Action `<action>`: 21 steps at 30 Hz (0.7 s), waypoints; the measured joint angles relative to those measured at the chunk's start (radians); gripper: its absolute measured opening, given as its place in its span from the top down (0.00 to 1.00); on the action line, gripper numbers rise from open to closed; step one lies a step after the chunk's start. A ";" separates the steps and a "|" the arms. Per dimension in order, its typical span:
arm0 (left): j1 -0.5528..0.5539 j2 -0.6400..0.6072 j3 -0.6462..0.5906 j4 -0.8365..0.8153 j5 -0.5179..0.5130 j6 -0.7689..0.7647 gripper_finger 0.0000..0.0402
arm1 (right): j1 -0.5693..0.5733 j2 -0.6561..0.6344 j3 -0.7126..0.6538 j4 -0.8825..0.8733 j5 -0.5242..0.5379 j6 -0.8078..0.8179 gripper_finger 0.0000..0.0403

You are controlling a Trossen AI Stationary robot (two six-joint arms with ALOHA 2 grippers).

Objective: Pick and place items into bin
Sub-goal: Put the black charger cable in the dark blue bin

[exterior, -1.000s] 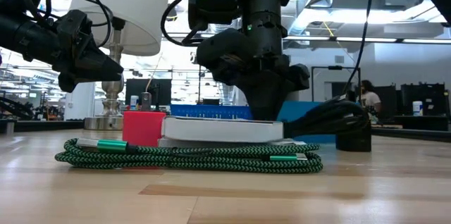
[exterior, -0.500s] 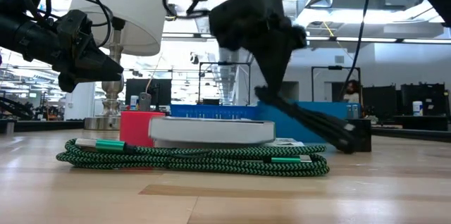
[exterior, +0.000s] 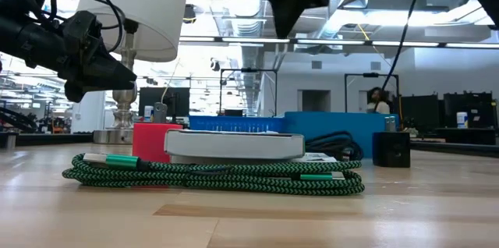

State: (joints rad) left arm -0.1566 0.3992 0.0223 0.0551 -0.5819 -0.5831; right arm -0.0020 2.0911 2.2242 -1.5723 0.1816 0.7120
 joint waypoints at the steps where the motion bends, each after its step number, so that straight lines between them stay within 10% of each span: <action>1: 0.000 0.000 0.000 0.000 0.000 0.000 0.71 | -0.007 -0.010 0.000 -0.005 -0.006 -0.003 1.00; 21: 0.000 0.000 0.000 -0.003 0.000 0.000 0.71 | 0.123 -0.025 -0.291 0.256 -0.230 -0.092 0.71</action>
State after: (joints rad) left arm -0.1566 0.3992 0.0219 0.0525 -0.5823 -0.5835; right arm 0.1208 2.0663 1.9328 -1.3162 -0.0481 0.6204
